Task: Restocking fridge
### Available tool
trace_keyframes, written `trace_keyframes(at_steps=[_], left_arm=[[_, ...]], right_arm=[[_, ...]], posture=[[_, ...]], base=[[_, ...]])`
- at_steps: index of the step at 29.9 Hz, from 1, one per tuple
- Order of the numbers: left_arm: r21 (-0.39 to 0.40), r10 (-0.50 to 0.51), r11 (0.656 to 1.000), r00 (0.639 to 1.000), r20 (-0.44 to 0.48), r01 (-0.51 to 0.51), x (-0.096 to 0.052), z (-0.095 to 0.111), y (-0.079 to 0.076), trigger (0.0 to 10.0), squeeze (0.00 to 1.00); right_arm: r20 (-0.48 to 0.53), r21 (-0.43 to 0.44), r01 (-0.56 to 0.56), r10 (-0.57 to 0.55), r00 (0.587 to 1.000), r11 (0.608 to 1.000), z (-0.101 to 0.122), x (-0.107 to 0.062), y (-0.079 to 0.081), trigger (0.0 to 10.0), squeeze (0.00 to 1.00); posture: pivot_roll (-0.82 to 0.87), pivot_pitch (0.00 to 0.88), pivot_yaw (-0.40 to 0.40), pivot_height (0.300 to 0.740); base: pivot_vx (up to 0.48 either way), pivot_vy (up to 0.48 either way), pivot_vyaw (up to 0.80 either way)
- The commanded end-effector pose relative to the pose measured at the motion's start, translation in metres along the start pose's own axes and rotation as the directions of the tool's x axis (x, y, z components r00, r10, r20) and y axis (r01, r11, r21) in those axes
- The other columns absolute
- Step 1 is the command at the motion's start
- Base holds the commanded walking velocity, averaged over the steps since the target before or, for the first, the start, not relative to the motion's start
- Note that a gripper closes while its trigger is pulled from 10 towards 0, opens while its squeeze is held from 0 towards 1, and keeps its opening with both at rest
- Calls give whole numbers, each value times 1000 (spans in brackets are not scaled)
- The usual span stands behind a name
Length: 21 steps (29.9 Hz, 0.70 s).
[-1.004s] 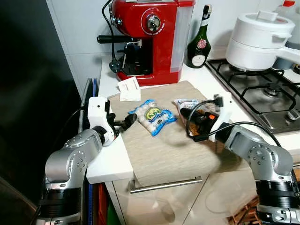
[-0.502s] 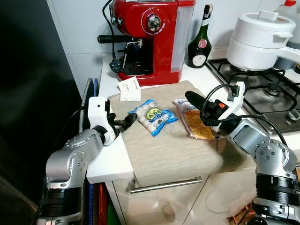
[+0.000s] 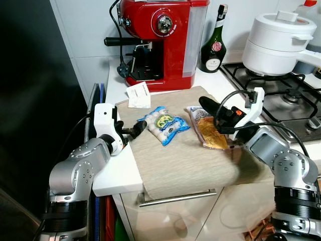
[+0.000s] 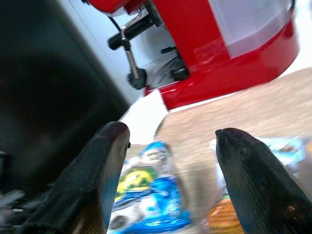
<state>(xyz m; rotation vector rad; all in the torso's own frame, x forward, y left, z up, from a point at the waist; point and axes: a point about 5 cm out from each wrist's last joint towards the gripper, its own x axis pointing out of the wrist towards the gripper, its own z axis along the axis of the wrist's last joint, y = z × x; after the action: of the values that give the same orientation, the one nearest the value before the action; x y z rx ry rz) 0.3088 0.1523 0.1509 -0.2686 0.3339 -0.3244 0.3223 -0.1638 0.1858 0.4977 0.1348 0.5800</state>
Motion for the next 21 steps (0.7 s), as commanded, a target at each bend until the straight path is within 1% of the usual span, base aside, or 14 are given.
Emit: trace_keyframes(at_steps=[1, 2, 5, 9, 11, 13, 16, 17, 18, 20, 21], left_arm=[[-28, 46, 998, 993, -110, -50, 2, -21, 9, 10000, 0], [-28, 47, 998, 993, -110, -50, 2, -21, 9, 10000, 0], [-27, 48, 998, 993, -107, -51, 2, -20, 9, 10000, 0], [-20, 54, 998, 993, -107, -57, 1, -20, 12, 10000, 0], [-17, 57, 998, 993, -107, -59, 1, -20, 13, 10000, 0], [3, 69, 998, 993, -100, -69, 1, -18, 16, 10000, 0], [11, 74, 997, 993, -97, -73, 1, -17, 17, 10000, 0], [33, 80, 996, 993, -86, -77, 1, -14, 18, 10000, 0], [33, 80, 996, 993, -86, -77, 1, -14, 18, 10000, 0], [129, 76, 989, 997, 18, -77, 3, 15, 15, 10000, 0], [129, 76, 989, 997, 18, -77, 3, 15, 15, 10000, 0]], right_arm=[[5, -76, 3, -2, 1000, 997, 1, 2, 4, 10000, 1000], [-6, -81, -7, 7, 1000, 997, -1, 2, 5, 10000, 1000], [-17, -57, -11, 10, 1000, 998, -4, 2, 4, 10000, 1000], [-2, -2, -38, 38, 999, 999, -1, 3, 7, 10000, 1000], [-6, -5, -42, 42, 999, 999, -2, 3, 8, 10000, 1000], [-56, -50, -42, 39, 998, 998, -7, 5, 10, 10000, 1000], [-76, -70, -42, 37, 996, 997, -10, 5, 10, 10000, 1000], [-66, -64, -43, 39, 997, 997, -9, 5, 10, 10000, 0], [-66, -64, -43, 39, 997, 997, -9, 5, 10, 10000, 0], [-55, -83, -41, 36, 998, 996, -7, 5, 10, 10000, 0], [-55, -83, -41, 36, 998, 996, -7, 5, 10, 10000, 0]], posture=[[-45, 0, 26, 740], [-44, 0, 25, 740], [-44, 0, 25, 740], [-38, 0, 23, 740], [-36, 0, 23, 740], [-37, 0, 23, 740], [-37, 0, 23, 740], [-37, 0, 23, 740], [-37, 0, 23, 740], [-39, 0, 28, 740], [-39, 0, 28, 740]], base=[[0, 0, 0], [0, 0, 0], [0, 0, 0], [0, 0, 0], [0, 0, 0], [0, 0, 0], [0, 0, 0], [0, 0, 0], [0, 0, 0], [0, 0, 0], [0, 0, 0]])
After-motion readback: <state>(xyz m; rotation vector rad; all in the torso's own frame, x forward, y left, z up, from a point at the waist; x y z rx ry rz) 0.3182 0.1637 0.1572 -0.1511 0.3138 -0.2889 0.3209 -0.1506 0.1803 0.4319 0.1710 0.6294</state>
